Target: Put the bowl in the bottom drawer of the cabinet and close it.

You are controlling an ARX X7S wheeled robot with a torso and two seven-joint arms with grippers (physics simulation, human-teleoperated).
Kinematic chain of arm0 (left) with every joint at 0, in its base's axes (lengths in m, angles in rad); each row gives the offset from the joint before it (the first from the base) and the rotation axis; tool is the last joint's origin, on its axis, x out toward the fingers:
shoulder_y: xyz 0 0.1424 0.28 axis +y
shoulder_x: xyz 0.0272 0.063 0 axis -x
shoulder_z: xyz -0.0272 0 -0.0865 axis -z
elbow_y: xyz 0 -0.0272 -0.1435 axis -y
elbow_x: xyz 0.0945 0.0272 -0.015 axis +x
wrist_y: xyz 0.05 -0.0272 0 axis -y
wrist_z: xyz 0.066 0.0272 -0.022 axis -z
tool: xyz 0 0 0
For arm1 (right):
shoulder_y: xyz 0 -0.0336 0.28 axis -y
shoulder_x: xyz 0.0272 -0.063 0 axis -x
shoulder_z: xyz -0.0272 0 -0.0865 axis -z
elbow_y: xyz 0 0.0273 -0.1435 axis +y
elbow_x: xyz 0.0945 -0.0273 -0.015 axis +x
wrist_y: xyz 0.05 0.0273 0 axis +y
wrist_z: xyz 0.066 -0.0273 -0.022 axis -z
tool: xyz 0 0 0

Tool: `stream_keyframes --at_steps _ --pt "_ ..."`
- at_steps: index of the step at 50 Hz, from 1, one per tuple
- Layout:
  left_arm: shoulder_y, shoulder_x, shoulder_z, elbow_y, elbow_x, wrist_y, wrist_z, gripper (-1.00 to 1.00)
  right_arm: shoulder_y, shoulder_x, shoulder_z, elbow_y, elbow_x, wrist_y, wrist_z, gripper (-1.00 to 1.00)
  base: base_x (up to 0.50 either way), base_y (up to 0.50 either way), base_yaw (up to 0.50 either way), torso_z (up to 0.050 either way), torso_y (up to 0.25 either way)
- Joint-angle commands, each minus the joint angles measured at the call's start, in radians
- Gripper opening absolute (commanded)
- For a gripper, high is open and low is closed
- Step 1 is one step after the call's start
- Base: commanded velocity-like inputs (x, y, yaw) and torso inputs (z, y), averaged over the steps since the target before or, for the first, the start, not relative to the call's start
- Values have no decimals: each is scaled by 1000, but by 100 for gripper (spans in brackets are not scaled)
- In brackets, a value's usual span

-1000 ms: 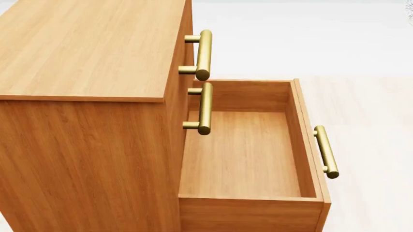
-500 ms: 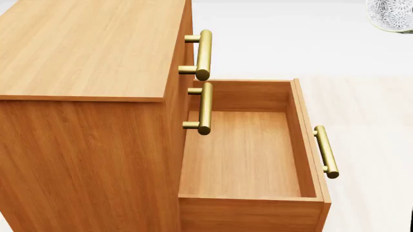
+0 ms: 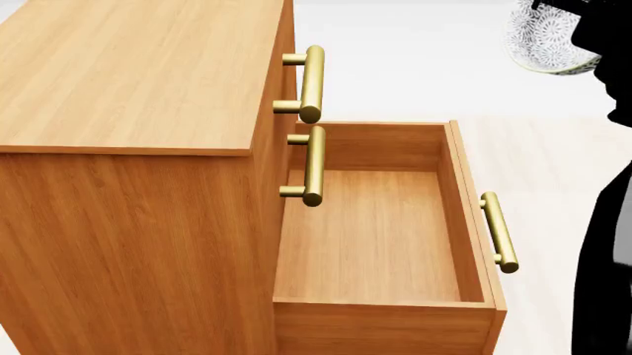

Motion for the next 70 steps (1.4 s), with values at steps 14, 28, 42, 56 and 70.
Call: stream_keyframes --at_steps 14,28,42,56,70 --pt "-1 -3 3 -1 -5 4 -1 100 -41 -59 90 -1 -105 -4 -44 -100 0 0 0 0 0" --pt "-3 -5 5 -5 -7 7 -1 100 -68 -80 91 -1 -122 -9 -67 -100 0 0 0 0 1" --pt "-5 -7 7 -7 -10 8 -2 100 -104 -97 87 -1 -127 -18 -78 -100 0 0 0 0 1" --pt "-4 -10 9 2 -9 2 -8 100 -115 -112 76 -1 -129 -14 -99 -100 0 0 0 0 0" --pt "-6 -10 11 -6 -12 10 -6 100 -132 -124 72 -1 -126 -14 -119 -100 0 0 0 0 1"
